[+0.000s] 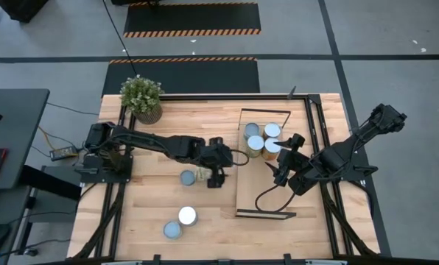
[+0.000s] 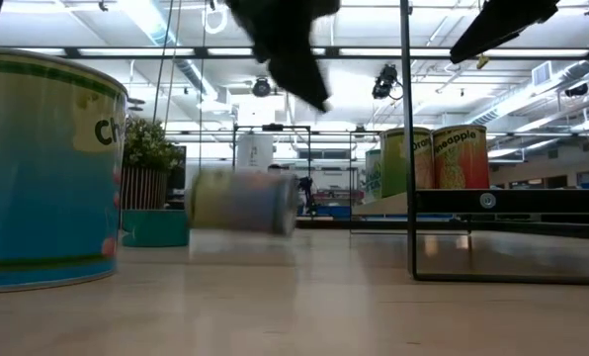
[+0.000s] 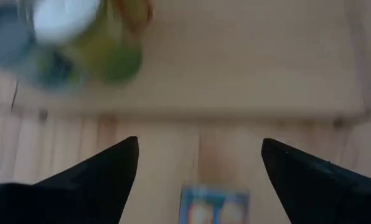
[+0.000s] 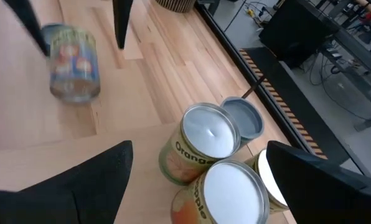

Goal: Pick and place cans onto a shelf
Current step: Put the canned peaches on the shelf

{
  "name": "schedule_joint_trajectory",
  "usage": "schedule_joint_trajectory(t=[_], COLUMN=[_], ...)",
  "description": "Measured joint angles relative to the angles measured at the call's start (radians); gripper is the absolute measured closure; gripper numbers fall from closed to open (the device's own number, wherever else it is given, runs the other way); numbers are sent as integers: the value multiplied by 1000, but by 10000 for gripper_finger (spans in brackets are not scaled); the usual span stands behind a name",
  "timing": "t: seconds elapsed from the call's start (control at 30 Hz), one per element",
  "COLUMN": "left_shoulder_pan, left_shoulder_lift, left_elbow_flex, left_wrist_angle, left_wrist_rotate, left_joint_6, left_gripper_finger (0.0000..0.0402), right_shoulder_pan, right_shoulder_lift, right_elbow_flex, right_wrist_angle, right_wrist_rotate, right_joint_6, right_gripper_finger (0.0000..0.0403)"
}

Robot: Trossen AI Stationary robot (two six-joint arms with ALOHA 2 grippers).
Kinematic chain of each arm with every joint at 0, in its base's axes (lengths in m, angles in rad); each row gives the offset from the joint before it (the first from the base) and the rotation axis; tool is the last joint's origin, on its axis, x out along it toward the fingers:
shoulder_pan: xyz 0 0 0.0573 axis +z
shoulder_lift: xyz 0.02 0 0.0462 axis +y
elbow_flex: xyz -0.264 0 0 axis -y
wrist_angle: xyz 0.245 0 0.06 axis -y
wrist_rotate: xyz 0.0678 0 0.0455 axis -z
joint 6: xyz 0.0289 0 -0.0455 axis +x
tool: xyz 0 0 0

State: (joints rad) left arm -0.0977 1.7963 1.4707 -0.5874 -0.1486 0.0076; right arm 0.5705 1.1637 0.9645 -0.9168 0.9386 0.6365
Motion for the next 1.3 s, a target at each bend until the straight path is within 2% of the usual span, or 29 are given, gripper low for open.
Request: schedule_joint_trajectory(t=[0.07,0.2,0.4,0.7,0.83,1.0,1.3], left_shoulder_pan=[7,14,48,54,59,67,113], left_shoulder_lift=[-6,-9,-7,21,24,32,89], left_elbow_flex=[0,-59,-109,-110,-114,-157,-207], left_wrist_angle=[-125,-194,-181,-247,-248,-230,-196], left_wrist_rotate=[-5,-8,98,104,73,-50,-52], left_joint_6=[-1,16,-48,-83,-58,43,48], left_gripper_finger=[57,57,56,45,44,44,44], right_shoulder_pan=[3,4,4,3,3,-16,-26], right_shoulder_lift=[1,13,26,29,29,29,30], right_elbow_flex=[0,0,0,0,-9,-29,-73], right_wrist_angle=[8,23,32,44,66,77,137], right_wrist_rotate=[2,6,8,3,-5,-8,-28], right_joint_6=[0,0,0,-3,-8,-11,-18], right_gripper_finger=[26,26,26,26,26,26,26])
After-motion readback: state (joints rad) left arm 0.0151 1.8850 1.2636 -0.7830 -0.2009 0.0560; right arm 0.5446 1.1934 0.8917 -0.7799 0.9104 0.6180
